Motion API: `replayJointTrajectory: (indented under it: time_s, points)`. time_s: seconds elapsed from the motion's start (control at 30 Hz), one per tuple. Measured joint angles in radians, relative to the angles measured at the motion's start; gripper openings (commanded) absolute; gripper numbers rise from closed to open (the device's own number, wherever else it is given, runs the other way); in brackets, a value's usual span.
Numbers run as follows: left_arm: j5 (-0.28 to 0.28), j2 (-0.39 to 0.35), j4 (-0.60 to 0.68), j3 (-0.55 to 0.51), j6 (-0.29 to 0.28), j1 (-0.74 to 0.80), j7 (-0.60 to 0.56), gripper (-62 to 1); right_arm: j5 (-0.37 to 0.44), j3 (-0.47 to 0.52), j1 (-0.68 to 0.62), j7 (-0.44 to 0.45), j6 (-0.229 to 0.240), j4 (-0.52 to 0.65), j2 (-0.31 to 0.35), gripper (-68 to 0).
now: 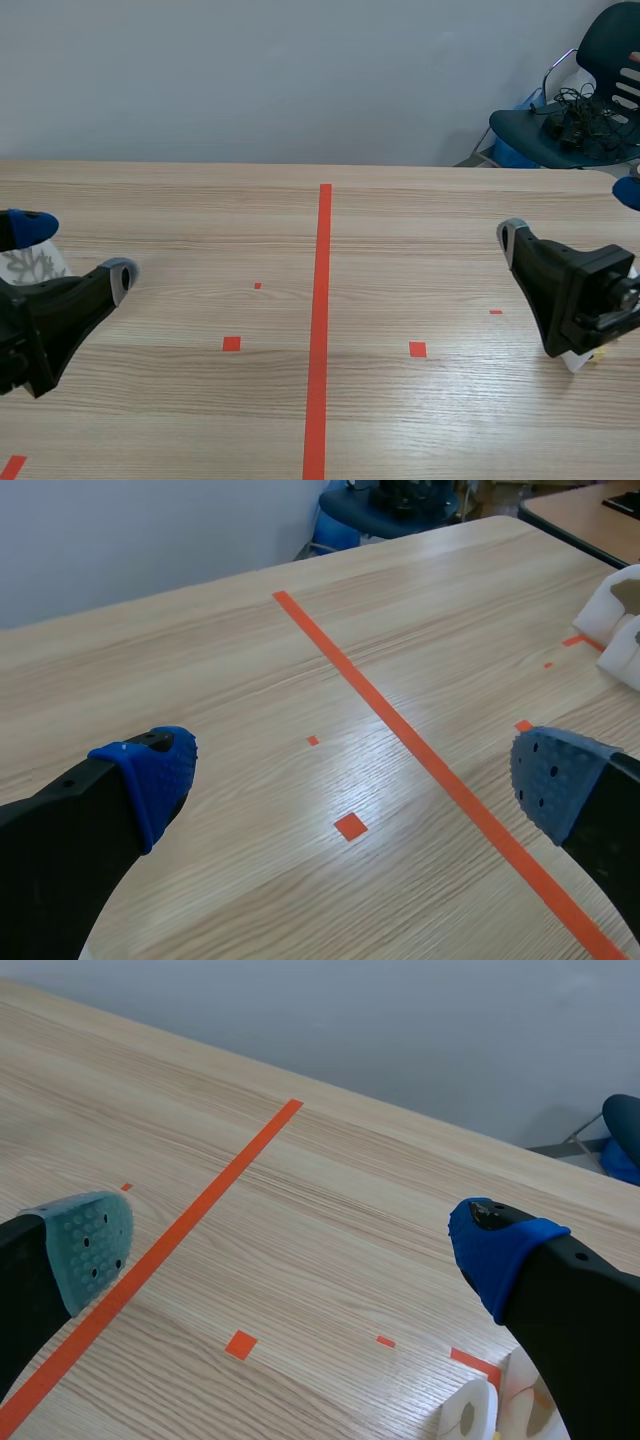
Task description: Do the leaf sorting experiment
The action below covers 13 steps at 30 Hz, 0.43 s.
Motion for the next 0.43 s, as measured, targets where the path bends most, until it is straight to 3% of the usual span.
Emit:
replayJointTrajectory:
  time_s: [0.43]
  points:
    - [0.0, 0.011, -0.001, 0.021, 0.0, -0.009, -0.001, 1.4, 0.0, 0.0, 0.0, 0.005, 0.0, 0.0, 0.0, 0.4]
